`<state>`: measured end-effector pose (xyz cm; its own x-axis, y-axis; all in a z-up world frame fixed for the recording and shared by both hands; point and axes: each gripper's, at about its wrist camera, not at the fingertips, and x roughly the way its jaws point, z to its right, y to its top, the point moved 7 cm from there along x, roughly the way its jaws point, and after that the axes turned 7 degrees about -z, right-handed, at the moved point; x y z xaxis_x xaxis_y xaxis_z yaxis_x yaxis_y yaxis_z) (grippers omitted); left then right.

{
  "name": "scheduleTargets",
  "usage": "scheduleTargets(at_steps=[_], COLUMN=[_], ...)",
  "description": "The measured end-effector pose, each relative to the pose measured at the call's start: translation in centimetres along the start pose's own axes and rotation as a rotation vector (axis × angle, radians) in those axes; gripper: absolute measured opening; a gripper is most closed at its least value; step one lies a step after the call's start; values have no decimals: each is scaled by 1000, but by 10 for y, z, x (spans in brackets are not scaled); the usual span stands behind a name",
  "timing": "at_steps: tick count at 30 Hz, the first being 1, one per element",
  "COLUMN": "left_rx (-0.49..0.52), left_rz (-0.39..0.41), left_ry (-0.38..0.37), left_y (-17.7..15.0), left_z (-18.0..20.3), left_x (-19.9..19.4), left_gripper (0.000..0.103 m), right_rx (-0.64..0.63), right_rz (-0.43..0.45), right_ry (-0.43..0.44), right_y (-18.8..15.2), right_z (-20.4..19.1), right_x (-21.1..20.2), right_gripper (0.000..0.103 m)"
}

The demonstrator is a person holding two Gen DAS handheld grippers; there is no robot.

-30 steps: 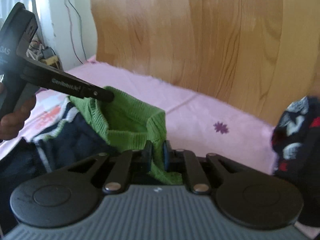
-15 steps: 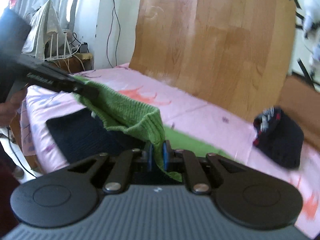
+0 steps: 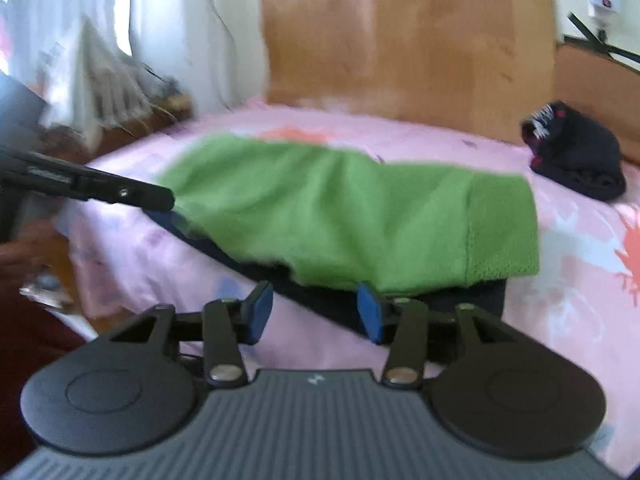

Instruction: Fold small clothes

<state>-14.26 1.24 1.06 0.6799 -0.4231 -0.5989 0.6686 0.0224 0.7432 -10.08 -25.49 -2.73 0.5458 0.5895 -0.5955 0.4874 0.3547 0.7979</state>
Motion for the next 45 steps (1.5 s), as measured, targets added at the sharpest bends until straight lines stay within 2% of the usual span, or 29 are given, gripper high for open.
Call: scheduleTargets(at_steps=[2, 5, 8, 11, 12, 14, 15, 17, 21, 23, 25, 27, 29, 31, 33, 34, 36, 37, 38, 42, 45], left_rx=[-23, -133, -201, -217, -225, -222, -195, -165, -161, -164, -170, -153, -117, -104, -113, -129, -169, -178, -182, -153, -145], left_rz=[56, 101, 136, 107, 61, -19, 6, 21, 37, 36, 29, 43, 62, 70, 64, 50, 9, 3, 17, 25, 27], left_ry=[29, 46, 77, 112, 136, 219, 251, 253, 265, 267, 273, 275, 284, 281, 293, 311, 358, 360, 341, 345, 362], left_y=[13, 43, 71, 82, 79, 64, 59, 51, 41, 41, 42, 44, 47, 52, 56, 56, 51, 48, 46, 42, 42], left_z=[-15, -39, -54, -64, -68, -80, -82, -81, -84, -84, -79, -71, -61, -57, -57, -61, -74, -79, -81, -80, -77], left_x=[-15, -14, 9, 49, 64, 89, 88, 80, 71, 70, 65, 59, 56, 57, 62, 66, 75, 77, 76, 74, 74], left_gripper=[57, 54, 54, 49, 44, 31, 24, 24, 24, 24, 31, 41, 42, 42, 42, 42, 43, 45, 45, 45, 46], right_rx=[10, 121, 198, 237, 239, 282, 275, 225, 214, 231, 265, 300, 310, 300, 311, 333, 394, 388, 366, 233, 275], right_rz=[56, 132, 150, 141, 112, -4, 31, 50, 40, 50, 66, 145, 222, 261, 241, 192, 27, 82, 92, 69, 99], right_ry=[-2, -45, -131, -90, -96, -106, -84, -92, -124, -110, -100, -87, -131, -196, -223, -234, -296, -276, -284, -380, -347], right_y=[16, 56, 94, 111, 110, 87, 73, 57, 28, 22, 25, 36, 52, 69, 76, 72, 42, 30, 23, 12, 10], right_z=[6, 26, 34, 30, 30, 33, 32, 23, 12, 16, 25, 38, 51, 64, 78, 86, 106, 105, 100, 74, 81], right_x=[-15, -11, 30, 81, 98, 123, 118, 99, 71, 60, 56, 39, 23, 21, 34, 46, 78, 76, 73, 68, 55], right_gripper=[50, 50, 50, 47, 45, 43, 43, 43, 43, 44, 44, 44, 44, 44, 44, 44, 47, 47, 47, 54, 55])
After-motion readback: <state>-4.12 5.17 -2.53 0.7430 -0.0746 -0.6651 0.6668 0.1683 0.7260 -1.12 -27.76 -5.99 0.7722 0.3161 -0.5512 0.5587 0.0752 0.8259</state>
